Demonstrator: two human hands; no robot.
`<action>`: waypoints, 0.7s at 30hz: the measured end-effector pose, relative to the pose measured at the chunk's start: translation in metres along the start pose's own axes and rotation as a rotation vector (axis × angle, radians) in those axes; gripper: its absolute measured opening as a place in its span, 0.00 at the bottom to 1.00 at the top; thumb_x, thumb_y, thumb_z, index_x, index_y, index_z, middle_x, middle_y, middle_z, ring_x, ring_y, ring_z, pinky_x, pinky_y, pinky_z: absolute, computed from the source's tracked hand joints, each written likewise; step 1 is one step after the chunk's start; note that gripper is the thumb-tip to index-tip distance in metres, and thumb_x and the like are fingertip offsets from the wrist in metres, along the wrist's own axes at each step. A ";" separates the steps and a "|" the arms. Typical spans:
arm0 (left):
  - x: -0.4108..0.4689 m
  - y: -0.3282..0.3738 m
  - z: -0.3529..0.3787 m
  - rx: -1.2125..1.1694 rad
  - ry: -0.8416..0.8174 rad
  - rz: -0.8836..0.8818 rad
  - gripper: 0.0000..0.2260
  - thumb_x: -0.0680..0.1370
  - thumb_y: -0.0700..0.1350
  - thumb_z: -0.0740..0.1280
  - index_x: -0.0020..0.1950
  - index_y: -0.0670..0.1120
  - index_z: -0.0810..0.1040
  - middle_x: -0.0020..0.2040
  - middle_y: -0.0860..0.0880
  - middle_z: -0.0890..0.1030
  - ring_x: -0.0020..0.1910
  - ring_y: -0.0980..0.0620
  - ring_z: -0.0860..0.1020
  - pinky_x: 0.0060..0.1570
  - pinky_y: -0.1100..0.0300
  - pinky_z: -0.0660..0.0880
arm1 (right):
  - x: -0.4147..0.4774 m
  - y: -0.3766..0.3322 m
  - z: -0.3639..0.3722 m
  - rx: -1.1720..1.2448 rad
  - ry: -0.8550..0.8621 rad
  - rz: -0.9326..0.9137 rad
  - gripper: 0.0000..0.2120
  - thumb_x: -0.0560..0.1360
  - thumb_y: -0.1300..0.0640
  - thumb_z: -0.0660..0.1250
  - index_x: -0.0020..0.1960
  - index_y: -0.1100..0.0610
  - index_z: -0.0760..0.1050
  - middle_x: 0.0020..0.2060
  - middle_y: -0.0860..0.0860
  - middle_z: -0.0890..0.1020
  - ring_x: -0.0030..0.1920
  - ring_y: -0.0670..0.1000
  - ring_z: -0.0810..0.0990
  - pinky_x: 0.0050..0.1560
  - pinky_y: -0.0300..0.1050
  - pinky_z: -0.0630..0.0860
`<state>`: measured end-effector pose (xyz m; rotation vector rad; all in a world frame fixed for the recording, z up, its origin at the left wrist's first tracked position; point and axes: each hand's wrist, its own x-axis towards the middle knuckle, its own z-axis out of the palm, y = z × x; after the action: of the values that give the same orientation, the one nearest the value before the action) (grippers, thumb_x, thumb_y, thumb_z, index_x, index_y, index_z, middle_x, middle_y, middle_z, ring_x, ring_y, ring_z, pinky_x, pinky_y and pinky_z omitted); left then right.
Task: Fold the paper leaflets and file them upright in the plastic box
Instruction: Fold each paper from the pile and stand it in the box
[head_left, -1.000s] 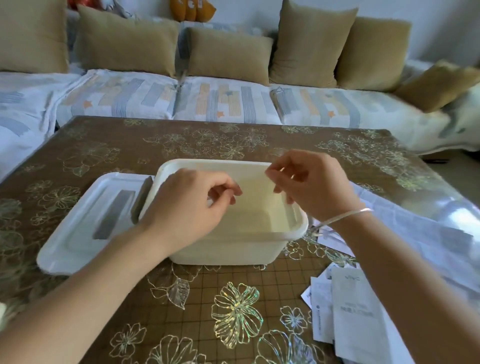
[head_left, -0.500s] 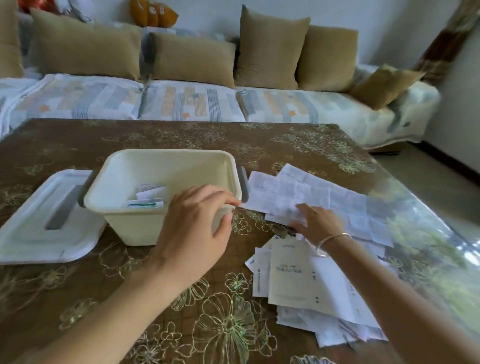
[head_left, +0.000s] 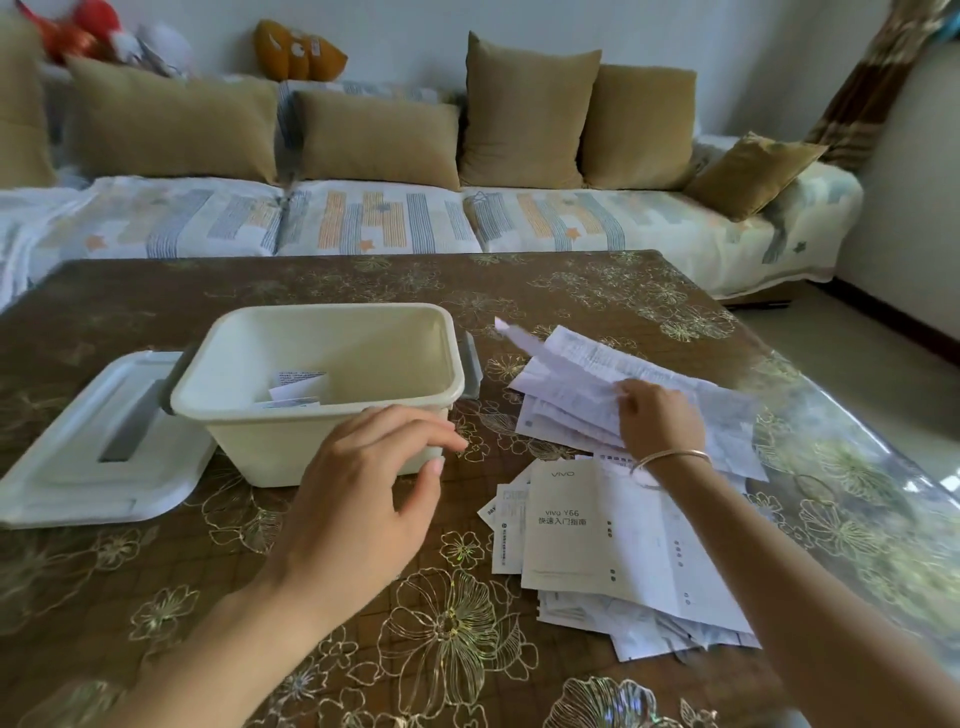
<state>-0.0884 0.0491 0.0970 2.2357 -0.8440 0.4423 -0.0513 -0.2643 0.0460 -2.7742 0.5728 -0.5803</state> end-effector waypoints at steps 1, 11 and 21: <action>-0.001 -0.001 0.001 -0.001 -0.016 0.005 0.10 0.75 0.41 0.68 0.53 0.52 0.82 0.54 0.61 0.79 0.57 0.62 0.76 0.61 0.63 0.71 | -0.002 -0.002 -0.010 0.077 0.034 -0.004 0.10 0.76 0.62 0.61 0.47 0.57 0.80 0.36 0.60 0.81 0.41 0.62 0.79 0.35 0.44 0.64; -0.002 0.020 0.003 -0.213 -0.045 -0.100 0.23 0.70 0.59 0.69 0.64 0.59 0.71 0.58 0.68 0.74 0.57 0.72 0.72 0.53 0.76 0.69 | -0.063 -0.045 -0.131 1.326 -0.228 0.110 0.06 0.76 0.64 0.64 0.48 0.60 0.80 0.42 0.55 0.83 0.43 0.52 0.82 0.44 0.44 0.81; -0.031 0.022 -0.038 -0.731 -0.159 -0.431 0.16 0.73 0.53 0.68 0.56 0.47 0.81 0.51 0.54 0.85 0.53 0.59 0.81 0.50 0.68 0.75 | -0.103 -0.066 -0.115 1.460 -0.476 0.215 0.08 0.77 0.65 0.63 0.52 0.60 0.79 0.37 0.51 0.80 0.35 0.47 0.80 0.38 0.40 0.80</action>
<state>-0.1285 0.0783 0.1177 1.6956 -0.4639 -0.2283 -0.1656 -0.1798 0.1354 -1.3435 0.1615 -0.1192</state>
